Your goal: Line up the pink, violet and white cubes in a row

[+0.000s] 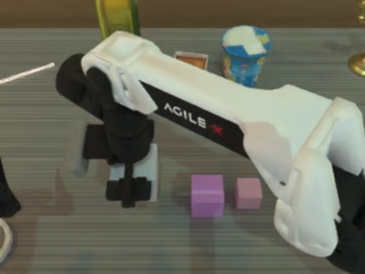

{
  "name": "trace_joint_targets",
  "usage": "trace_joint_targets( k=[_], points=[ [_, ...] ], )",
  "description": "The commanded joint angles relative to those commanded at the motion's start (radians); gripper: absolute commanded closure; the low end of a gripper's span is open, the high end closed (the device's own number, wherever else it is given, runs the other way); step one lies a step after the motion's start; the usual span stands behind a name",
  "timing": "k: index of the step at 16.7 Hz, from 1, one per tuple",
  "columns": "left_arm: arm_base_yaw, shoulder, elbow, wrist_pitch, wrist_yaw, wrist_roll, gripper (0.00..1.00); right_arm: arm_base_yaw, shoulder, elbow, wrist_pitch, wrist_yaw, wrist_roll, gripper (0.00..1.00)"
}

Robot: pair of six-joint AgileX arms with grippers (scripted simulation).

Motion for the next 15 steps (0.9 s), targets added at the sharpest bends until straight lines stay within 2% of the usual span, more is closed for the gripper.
trace_joint_targets(
  k=[6, 11, 15],
  points=[
    [0.0, 0.0, 0.0, 0.0, 0.0, 0.0, 0.0, 0.004, -0.031, -0.234, 0.193, 0.0, -0.003, 1.0],
    [0.0, 0.0, 0.0, 0.0, 0.0, 0.0, 0.0, 0.004, -0.033, -0.243, 0.203, 0.0, -0.003, 1.0],
    [0.0, 0.0, 0.0, 0.0, 0.0, 0.0, 0.0, 0.004, -0.033, -0.243, 0.203, 0.0, -0.003, 0.7]
  ],
)
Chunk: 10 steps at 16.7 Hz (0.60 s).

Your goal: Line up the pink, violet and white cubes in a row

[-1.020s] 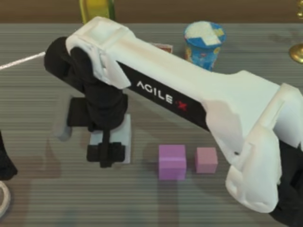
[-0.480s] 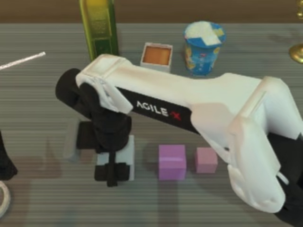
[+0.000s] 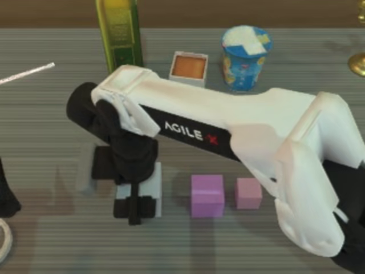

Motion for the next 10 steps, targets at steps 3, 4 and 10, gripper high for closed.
trace_joint_targets(
  k=[3, 4, 10],
  points=[
    [0.0, 0.0, 0.0, 0.0, 0.0, 0.0, 0.0, 0.0, 0.0, 0.0, 0.0, 0.0, 0.0, 0.47],
    [0.0, 0.0, 0.0, 0.0, 0.0, 0.0, 0.0, 0.0, 0.0, 0.0, 0.0, 0.0, 0.0, 0.4],
    [0.0, 0.0, 0.0, 0.0, 0.0, 0.0, 0.0, 0.0, 0.0, 0.0, 0.0, 0.0, 0.0, 0.0]
  ],
)
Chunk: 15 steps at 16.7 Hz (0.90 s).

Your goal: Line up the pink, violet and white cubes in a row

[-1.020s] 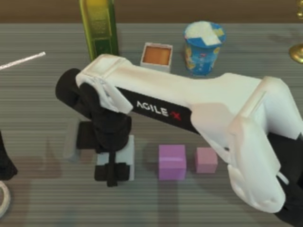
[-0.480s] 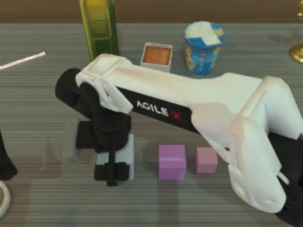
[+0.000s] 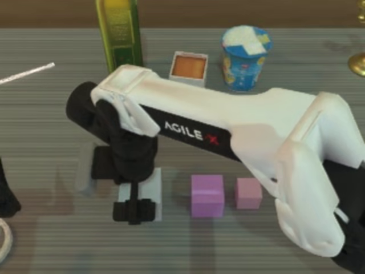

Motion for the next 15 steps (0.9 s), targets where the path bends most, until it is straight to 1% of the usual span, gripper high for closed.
trace_joint_targets(
  k=[9, 12, 15],
  points=[
    [0.0, 0.0, 0.0, 0.0, 0.0, 0.0, 0.0, -0.002, 0.001, 0.003, -0.003, 0.0, 0.0, 0.0],
    [0.0, 0.0, 0.0, 0.0, 0.0, 0.0, 0.0, 0.0, 0.013, 0.075, -0.07, 0.0, 0.0, 0.0],
    [0.0, 0.0, 0.0, 0.0, 0.0, 0.0, 0.0, 0.006, 0.028, 0.21, -0.184, 0.0, -0.003, 0.0]
  ],
)
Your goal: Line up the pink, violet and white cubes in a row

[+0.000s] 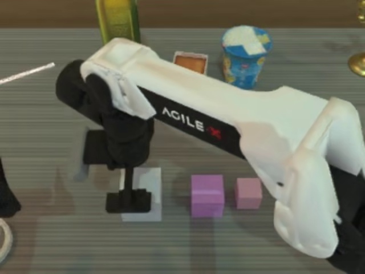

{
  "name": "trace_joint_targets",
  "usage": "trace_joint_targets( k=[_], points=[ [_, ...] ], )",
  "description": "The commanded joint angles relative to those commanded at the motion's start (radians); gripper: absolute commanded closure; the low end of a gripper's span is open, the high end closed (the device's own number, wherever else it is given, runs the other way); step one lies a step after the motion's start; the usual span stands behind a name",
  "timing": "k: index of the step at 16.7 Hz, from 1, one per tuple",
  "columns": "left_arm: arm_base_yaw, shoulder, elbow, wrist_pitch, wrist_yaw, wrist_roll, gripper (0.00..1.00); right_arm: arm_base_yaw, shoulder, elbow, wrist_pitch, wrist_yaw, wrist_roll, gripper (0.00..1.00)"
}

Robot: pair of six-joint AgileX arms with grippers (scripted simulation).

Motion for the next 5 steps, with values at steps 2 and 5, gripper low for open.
trace_joint_targets(
  k=[2, 5],
  points=[
    [0.0, 0.0, 0.0, 0.0, 0.0, 0.0, 0.0, 0.001, 0.007, 0.083, -0.074, 0.0, 0.0, 0.0],
    [0.0, 0.0, 0.0, 0.0, 0.0, 0.0, 0.0, 0.0, 0.009, 0.138, -0.127, 0.001, 0.002, 0.0]
  ],
)
